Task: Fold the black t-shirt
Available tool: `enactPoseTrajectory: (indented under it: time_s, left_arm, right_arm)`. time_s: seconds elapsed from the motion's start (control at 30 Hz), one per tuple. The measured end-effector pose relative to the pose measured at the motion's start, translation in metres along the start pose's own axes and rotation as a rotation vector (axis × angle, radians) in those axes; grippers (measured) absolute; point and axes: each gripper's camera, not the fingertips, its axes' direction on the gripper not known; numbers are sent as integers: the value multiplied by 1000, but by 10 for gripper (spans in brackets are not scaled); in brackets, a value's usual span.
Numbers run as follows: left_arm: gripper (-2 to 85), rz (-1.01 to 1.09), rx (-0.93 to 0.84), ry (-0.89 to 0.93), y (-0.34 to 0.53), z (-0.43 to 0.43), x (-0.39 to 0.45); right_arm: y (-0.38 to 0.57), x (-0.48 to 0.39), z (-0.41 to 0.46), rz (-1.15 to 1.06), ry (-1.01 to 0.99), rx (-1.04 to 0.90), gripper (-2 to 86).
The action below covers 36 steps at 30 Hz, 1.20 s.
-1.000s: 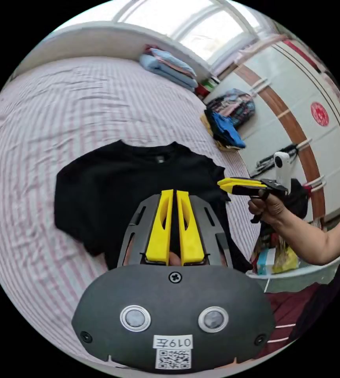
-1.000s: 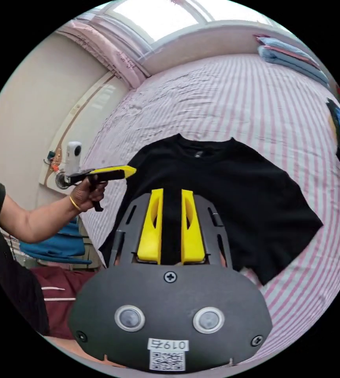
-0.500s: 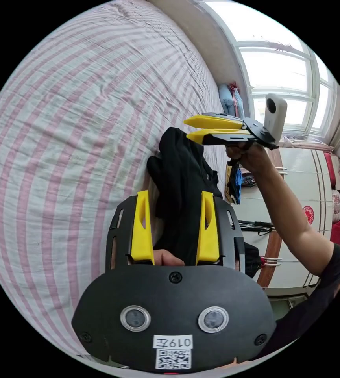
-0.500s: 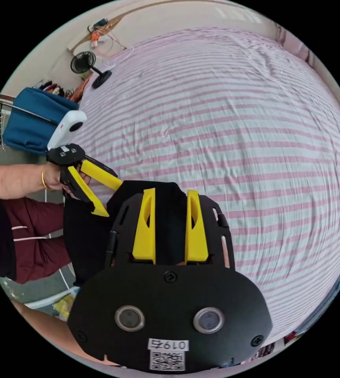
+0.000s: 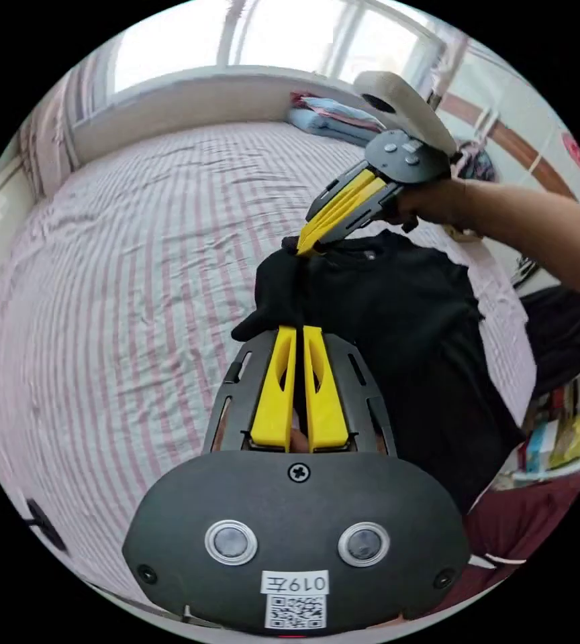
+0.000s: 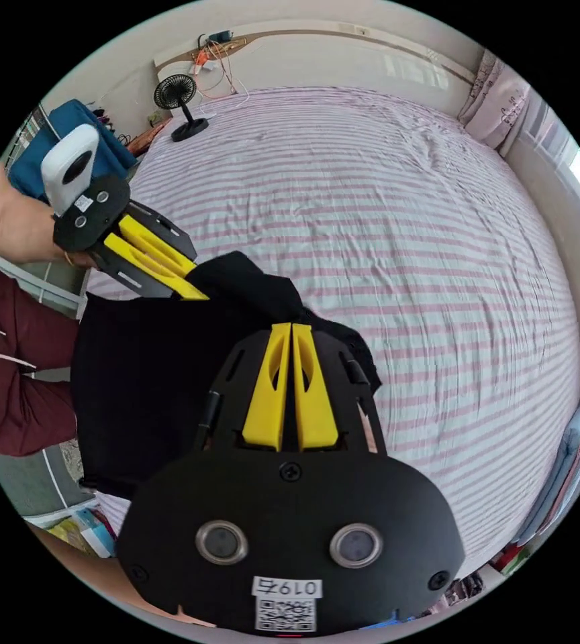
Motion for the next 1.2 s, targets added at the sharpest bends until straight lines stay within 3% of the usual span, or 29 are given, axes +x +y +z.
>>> enactPoseTrajectory:
  time_s: [0.13,0.27,0.4,0.53,0.87,1.2]
  left_arm:
    - [40,165,-136,-49,6,13,42]
    - [85,213,-208,4,28,13,60]
    - [101,3,-86,106,63,-23,23]
    - [118,-186,-18,214,83,-33,-31]
    - [103,-140,-102,607,73,9,-113]
    - [19,-105,-75,584,91,-1,-126]
  right_arm:
    - [38,2,-3,138,-87,-84,29]
    - [36,26,-33,270,-174,-10,112]
    - [-6,27,-61,148,-216,88,94]
    - [-62,24,-32,-62,-233,-88,84]
    - [-125,56,0,-199,-394,-278,107]
    - [-147,54,21,-255,-551,-370,39]
